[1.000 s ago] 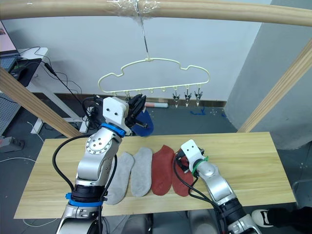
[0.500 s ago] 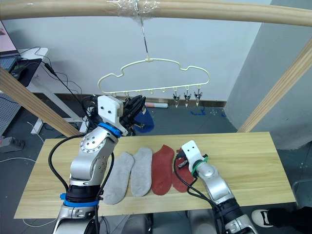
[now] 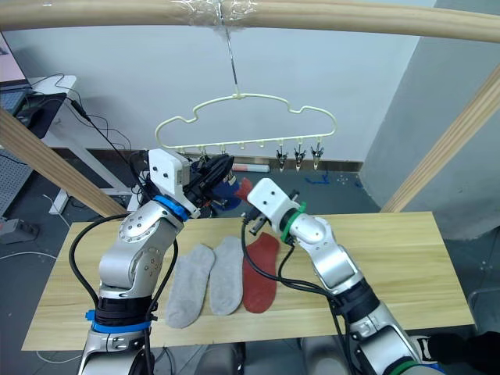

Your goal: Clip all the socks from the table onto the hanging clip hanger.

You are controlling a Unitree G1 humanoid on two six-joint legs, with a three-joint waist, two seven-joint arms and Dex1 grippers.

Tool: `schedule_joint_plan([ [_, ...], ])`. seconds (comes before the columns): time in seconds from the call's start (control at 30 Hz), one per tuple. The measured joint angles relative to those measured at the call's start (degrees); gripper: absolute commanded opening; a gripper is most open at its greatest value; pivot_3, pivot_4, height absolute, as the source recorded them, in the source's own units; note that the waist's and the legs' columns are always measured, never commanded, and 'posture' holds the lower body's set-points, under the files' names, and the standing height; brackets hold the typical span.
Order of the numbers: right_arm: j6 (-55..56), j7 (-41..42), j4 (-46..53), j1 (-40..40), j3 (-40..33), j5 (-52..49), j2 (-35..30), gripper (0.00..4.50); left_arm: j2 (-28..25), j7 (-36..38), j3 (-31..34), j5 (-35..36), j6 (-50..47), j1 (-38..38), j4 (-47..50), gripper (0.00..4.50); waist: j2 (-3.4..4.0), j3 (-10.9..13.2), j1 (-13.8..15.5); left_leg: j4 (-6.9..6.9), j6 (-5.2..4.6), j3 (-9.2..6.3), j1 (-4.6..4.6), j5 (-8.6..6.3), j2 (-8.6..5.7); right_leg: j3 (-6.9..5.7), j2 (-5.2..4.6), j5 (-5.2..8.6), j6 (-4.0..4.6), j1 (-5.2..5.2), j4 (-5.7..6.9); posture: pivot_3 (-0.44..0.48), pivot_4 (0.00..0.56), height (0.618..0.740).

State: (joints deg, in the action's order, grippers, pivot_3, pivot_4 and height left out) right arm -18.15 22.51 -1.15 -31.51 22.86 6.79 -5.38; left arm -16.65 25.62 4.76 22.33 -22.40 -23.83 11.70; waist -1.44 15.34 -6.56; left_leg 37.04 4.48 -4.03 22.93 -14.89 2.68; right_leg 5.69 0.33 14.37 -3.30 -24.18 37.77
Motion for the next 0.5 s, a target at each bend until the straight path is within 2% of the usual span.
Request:
schedule_joint_plan([
  [0.2,1.6,-1.4,-5.0,-0.8,0.4,0.5,3.4,0.0,-0.3,0.1,0.2,0.3,-1.2,0.0,1.0,0.11,0.0,0.0,0.0,0.0,0.0,0.01,0.01,0.0,0.0,-0.01,-0.03,-0.01,0.01,-0.01,-0.01,-0.147,0.235,0.74],
  [0.5,2.6,-1.7,-6.5,-0.8,-1.1,-0.3,6.2,0.0,-0.7,0.1,0.2,0.4,-1.3,0.0,1.1,0.11,0.0,0.0,0.0,0.01,0.0,0.0,0.0,0.0,0.0,-0.01,-0.02,-0.01,0.01,-0.02,0.08,-0.148,0.235,0.74],
])
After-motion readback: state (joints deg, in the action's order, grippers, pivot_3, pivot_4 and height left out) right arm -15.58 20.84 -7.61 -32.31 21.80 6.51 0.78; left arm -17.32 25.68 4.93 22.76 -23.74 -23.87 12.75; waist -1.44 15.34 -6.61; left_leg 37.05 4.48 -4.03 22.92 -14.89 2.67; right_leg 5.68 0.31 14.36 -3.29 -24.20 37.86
